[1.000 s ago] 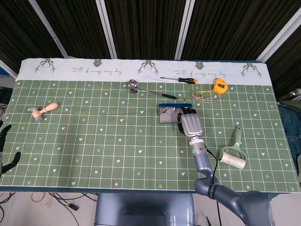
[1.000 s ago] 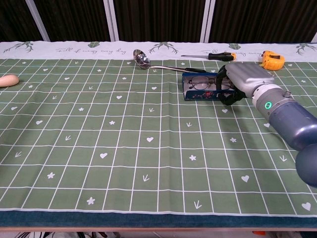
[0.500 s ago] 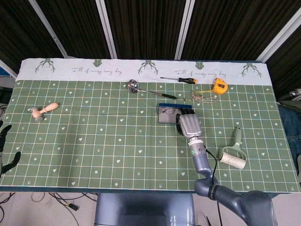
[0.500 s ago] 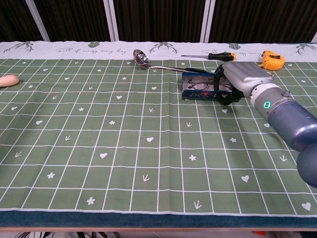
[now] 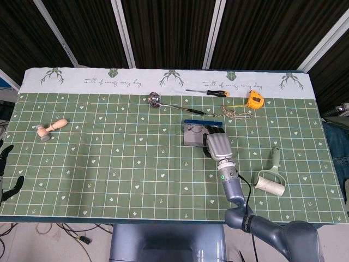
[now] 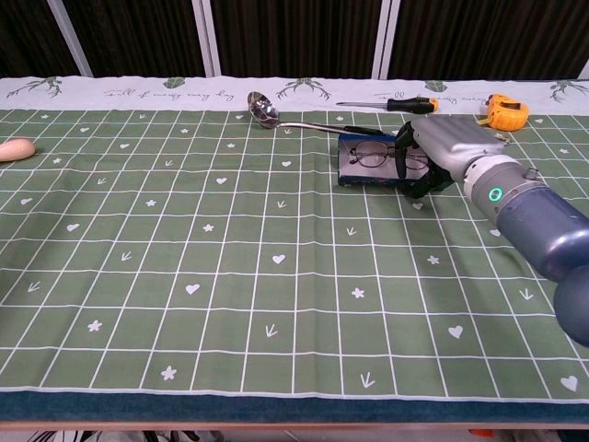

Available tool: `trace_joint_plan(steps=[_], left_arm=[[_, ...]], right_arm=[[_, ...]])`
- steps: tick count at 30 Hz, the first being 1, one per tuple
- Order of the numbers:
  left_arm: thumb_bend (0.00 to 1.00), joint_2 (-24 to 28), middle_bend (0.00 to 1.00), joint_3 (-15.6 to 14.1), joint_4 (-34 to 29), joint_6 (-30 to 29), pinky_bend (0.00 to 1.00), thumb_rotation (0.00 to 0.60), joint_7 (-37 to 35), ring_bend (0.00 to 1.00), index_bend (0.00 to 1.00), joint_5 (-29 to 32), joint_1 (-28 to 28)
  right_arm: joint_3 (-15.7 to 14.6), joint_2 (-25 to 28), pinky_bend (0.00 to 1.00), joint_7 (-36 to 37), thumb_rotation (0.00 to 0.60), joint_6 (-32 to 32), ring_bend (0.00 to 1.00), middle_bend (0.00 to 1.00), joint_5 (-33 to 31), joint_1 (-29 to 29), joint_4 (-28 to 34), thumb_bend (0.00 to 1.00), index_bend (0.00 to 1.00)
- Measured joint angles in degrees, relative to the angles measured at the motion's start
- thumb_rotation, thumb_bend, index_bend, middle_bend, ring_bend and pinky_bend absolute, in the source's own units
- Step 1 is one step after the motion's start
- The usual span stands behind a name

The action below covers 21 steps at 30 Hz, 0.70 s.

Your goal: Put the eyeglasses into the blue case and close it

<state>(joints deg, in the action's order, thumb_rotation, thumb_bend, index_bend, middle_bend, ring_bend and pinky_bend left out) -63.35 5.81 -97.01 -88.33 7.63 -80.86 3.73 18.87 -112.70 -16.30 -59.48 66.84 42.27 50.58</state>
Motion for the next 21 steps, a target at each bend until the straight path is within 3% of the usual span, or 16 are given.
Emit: trace_joint_plan(steps=[14, 21], left_arm=[[0.31, 0.09, 0.0, -0.06, -0.13, -0.08, 0.0, 0.6, -0.11, 0.0, 0.12, -0.09, -0.08], [0.31, 0.15, 0.0, -0.09, -0.23, -0.12, 0.0, 0.6, -0.22, 0.0, 0.12, -0.21, -0.1]], right_arm=[[0.31, 1.6, 0.26, -0.4, 0.6, 0.25, 0.25, 0.23, -0.85, -0.2, 3.04, 0.63, 0.68], [-0.67, 6.07, 0.26, -0.62, 0.6, 0.22, 0.25, 0.23, -0.14, -1.42, 11.73, 0.63, 0.69]])
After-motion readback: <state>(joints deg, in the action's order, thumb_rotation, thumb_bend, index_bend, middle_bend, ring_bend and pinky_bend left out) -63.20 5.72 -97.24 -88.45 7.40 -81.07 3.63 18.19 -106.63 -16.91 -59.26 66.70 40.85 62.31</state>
